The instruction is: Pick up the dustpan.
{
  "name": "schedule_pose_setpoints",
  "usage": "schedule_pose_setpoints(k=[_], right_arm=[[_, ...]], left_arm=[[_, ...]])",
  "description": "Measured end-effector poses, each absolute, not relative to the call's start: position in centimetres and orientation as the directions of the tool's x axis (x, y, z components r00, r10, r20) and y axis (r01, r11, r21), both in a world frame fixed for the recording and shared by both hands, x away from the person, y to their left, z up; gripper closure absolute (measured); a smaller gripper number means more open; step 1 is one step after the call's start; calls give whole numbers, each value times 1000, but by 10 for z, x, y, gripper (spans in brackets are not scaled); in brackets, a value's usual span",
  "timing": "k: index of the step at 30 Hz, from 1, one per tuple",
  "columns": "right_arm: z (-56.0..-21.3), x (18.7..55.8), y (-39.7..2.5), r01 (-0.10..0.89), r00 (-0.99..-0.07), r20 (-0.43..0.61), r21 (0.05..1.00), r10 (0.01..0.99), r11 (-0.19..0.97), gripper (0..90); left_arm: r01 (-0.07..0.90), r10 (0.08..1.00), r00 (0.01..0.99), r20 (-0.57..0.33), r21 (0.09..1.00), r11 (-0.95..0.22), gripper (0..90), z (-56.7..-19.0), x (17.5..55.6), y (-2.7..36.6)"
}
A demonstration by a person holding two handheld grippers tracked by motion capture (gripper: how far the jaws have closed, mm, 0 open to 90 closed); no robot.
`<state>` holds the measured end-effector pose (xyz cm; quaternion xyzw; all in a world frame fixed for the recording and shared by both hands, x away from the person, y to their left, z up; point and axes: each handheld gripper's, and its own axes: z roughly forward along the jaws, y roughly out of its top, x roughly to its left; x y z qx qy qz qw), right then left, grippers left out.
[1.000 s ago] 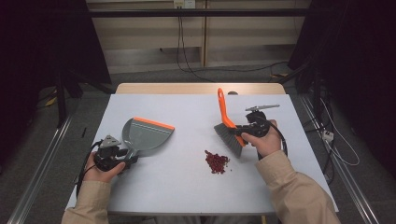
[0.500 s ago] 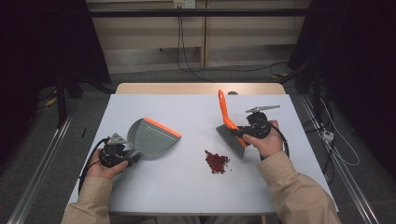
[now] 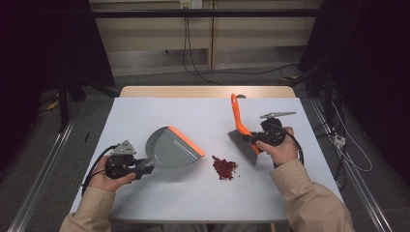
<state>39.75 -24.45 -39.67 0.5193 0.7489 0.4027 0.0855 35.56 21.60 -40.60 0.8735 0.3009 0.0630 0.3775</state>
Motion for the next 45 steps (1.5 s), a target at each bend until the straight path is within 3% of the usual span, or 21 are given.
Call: schedule_pose_setpoints(k=[10, 26, 29, 35, 41, 45], right_arm=[[-399, 396, -246, 716, -415, 245, 682, 876, 149, 712], [-408, 391, -233, 711, -434, 161, 665, 886, 227, 712], [-407, 389, -229, 705, -436, 138, 666, 889, 243, 712], [-408, 381, -212, 678, -459, 86, 677, 884, 286, 712], [-407, 376, -200, 662, -467, 34, 675, 884, 324, 711], [-407, 375, -201, 666, -462, 42, 676, 886, 315, 712]], left_arm=[[430, 427, 886, -184, 672, -603, 627, -417, 333, 203], [346, 302, 936, -182, 641, -685, 622, -431, 326, 179], [308, 283, 949, -142, 625, -718, 619, -432, 326, 176], [308, 292, 948, -130, 615, -726, 613, -433, 326, 174], [312, 323, 941, -99, 620, -720, 537, -428, 323, 173], [287, 312, 948, -70, 613, -736, 622, -426, 322, 172]])
